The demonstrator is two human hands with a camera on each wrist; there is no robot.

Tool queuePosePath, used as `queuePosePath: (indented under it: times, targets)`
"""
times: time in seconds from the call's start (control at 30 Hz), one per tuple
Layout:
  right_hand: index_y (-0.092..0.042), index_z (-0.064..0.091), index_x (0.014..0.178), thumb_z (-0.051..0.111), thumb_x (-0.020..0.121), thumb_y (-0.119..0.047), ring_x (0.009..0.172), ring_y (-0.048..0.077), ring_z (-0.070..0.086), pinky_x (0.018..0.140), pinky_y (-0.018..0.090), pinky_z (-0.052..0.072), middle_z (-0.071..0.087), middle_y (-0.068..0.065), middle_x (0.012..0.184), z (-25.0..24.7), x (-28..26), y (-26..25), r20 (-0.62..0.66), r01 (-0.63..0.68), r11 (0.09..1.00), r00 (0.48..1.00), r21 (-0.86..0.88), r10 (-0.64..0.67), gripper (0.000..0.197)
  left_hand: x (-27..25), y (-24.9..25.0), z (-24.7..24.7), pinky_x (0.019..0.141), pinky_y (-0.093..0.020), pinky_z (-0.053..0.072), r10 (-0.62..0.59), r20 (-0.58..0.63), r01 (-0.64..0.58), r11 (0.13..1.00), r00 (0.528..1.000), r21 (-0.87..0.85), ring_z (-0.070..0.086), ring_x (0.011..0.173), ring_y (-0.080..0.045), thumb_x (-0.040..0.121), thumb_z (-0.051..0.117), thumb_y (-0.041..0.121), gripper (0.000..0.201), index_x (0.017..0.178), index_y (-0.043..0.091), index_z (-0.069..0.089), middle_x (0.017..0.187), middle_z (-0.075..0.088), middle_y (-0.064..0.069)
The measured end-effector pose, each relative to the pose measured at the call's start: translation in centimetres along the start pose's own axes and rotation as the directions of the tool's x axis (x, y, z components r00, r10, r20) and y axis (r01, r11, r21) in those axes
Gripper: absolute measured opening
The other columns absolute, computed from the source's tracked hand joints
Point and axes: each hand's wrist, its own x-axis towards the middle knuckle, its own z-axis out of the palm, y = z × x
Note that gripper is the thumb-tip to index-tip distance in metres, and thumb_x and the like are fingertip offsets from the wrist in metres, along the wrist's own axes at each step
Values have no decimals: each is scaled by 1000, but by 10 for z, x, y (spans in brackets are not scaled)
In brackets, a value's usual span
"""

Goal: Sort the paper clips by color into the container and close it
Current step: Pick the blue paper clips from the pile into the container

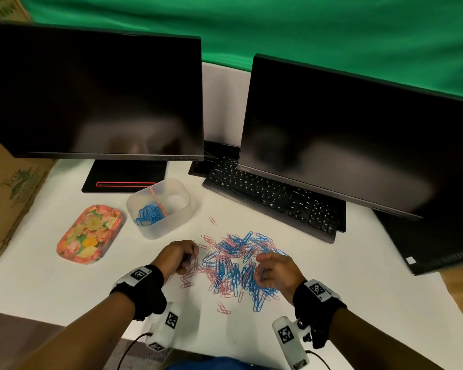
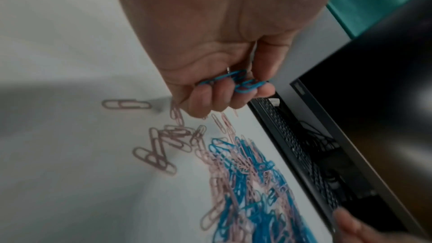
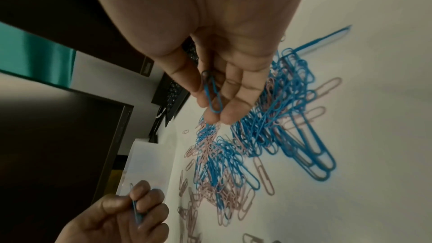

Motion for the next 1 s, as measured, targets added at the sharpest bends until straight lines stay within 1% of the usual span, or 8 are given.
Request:
queuePosePath:
  times: [0.13,0.23,0.3,0.4,0.53,0.7,0.8,1.0]
  targets:
    - [-6,57,82,55,87,-3,45,20,47,47,24,39,48,9,61,-7,2,8,-54,-85,995,995,-48,82,7,5,-1,9,46,-23,23,-101,15,102,980,995,-170,32,48,-18,83,37,19,18,67,14,45,61,37,-3]
    - [-12,59,71,61,82,-15,42,11,41,48,22,32,50,5,60,-14,2,14,-49,16,920,998,-392,-38,12,8,0,18,44,-23,23,-143,40,148,973,989,-180,32,50,-19,85,39,25,21,67,16,42,60,32,-2]
    - [-26,58,63,64,80,-24,57,8,51,59,25,43,58,-1,69,-15,-6,18,46,136,668,987,-731,-151,17,8,1,26,45,-23,21,-156,63,162,980,986,-114,30,49,-18,88,40,26,23,68,17,41,60,33,-1]
    - [-26,52,61,64,79,-38,75,15,57,71,29,47,63,-2,79,-12,-18,32,78,140,408,983,-902,-167,24,6,6,45,49,-23,18,-100,86,82,978,991,191,28,44,-14,90,54,29,30,63,19,46,58,35,0]
    - [-20,56,87,54,80,-51,95,27,62,76,31,47,65,6,100,-4,-20,48,65,93,153,981,-984,-181,32,1,5,73,59,-21,37,100,120,-154,746,988,648,53,63,-6,83,69,32,27,63,22,55,63,55,10]
    - [-19,47,80,46,85,-30,86,29,59,67,26,38,65,10,99,-4,-19,53,76,115,168,972,-979,-222,12,6,1,94,72,-26,52,180,128,-208,553,975,807,64,78,-15,79,70,31,13,74,20,64,76,65,7]
    - [-20,54,82,46,86,-24,88,28,60,67,24,36,65,7,96,-9,-24,52,95,152,220,964,-964,-249,10,8,-2,100,74,-27,51,231,130,-219,419,964,881,63,86,-18,81,68,32,12,86,22,65,88,67,4]
    - [-27,48,61,53,83,-17,64,11,48,56,23,37,54,-11,66,-27,-30,48,81,196,413,956,-889,-281,25,12,-10,93,70,-24,42,189,120,-178,329,975,927,60,88,-19,80,68,29,17,95,26,60,101,64,2]
